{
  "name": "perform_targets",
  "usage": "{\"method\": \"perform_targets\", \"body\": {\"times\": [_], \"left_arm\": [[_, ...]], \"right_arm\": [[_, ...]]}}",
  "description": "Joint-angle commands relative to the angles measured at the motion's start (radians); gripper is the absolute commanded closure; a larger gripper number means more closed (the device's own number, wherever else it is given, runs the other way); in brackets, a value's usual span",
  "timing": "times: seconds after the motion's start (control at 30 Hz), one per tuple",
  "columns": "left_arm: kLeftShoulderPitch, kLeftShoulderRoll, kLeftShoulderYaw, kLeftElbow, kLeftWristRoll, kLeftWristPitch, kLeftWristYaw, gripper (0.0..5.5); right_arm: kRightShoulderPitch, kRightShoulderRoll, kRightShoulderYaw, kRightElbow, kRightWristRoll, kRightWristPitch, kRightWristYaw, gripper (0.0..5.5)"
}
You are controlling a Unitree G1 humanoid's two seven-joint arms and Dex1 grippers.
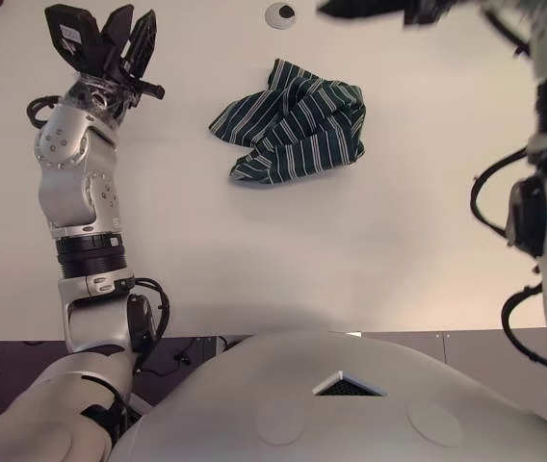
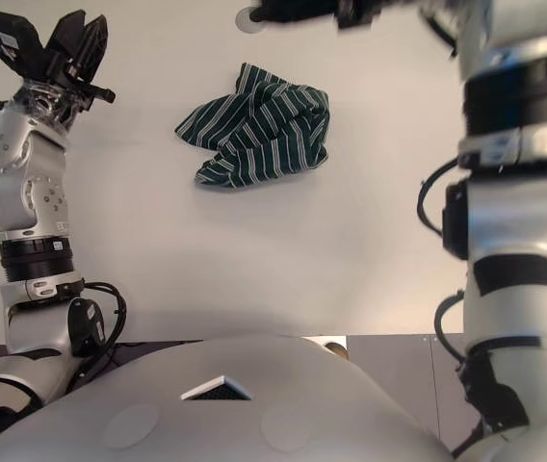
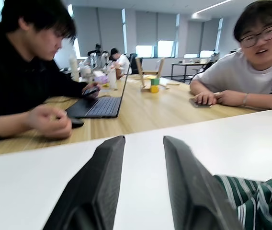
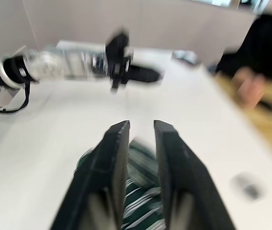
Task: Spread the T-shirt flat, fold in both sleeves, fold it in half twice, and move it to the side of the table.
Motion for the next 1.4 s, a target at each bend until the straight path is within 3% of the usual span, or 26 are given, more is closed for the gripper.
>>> {"method": "perform_targets", "body": {"times": [0.03,0.2,0.63,0.77,1.03,1.4], "left_arm": [[-0.005,-0.002,-0.021,0.002,0.024,0.021,0.023,4.05],[0.024,-0.044,-0.051,-0.011,0.033,0.017,0.044,4.05],[0.054,-0.063,-0.073,-0.039,0.034,0.046,0.058,4.05],[0.051,-0.065,-0.076,-0.042,0.034,0.049,0.064,4.05],[0.046,-0.080,-0.097,-0.038,0.042,0.043,0.066,4.05],[0.040,-0.103,-0.088,-0.080,0.032,0.043,0.095,4.05]], "right_arm": [[0.132,0.030,0.111,-0.241,-0.016,0.101,-0.065,3.82],[0.248,-0.014,0.226,-0.367,-0.029,0.132,-0.055,3.07],[0.358,0.139,0.383,-0.195,-0.225,-0.115,-0.258,3.07],[0.327,0.213,0.398,-0.063,-0.264,-0.151,-0.303,3.07],[0.321,0.245,0.402,0.006,-0.313,-0.116,-0.338,3.07],[0.304,0.237,0.435,0.074,-0.376,-0.058,-0.362,4.91]]}}
